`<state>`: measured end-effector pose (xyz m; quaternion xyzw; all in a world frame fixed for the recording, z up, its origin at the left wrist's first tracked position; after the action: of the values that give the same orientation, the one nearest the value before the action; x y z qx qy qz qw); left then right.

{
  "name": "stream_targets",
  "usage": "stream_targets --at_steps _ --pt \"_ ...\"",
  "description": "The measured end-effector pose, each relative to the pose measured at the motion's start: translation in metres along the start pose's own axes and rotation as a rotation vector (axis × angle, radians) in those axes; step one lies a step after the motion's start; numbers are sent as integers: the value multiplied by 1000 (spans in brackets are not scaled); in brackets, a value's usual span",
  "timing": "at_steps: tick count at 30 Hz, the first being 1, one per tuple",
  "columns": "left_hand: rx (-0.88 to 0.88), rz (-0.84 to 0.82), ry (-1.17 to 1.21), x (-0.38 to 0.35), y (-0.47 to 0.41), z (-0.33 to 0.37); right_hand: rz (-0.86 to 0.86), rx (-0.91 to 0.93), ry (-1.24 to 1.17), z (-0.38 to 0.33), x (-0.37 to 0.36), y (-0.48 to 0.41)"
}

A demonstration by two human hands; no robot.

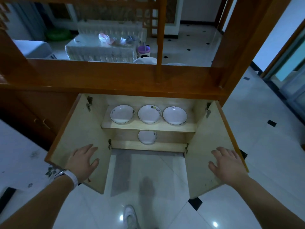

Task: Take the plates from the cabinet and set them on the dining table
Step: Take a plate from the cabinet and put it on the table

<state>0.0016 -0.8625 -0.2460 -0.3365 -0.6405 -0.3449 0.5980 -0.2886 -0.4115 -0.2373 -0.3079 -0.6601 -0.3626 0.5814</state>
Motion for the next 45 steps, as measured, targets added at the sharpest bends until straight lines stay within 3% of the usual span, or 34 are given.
stream_targets --at_steps 7,14,20,30,45 --pt "-25 31 10 6 -15 4 33 88 -107 -19 -9 -15" --pt "-17 -67 18 -18 -49 -17 20 155 -200 -74 -13 -43" --pt "11 -110 93 -25 -86 -34 -63 223 -204 -144 -24 -85" --pt "-102 -121 333 -62 -142 -62 -126 295 -247 -266 -32 -168" --pt "-172 -153 303 -105 -206 -92 -147 403 -184 -354 -55 -240"
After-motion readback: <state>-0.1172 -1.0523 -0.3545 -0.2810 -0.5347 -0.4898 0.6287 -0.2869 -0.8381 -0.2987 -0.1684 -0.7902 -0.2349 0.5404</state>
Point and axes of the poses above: each hand's wrist, its own y-axis away from the middle knuckle, its own x-axis out of the back of the hand, z = x × y, the point moved 5 cm from there along -y, towards the middle knuckle, and after that the axes turned 10 degrees about -y, right-handed, at the moved point
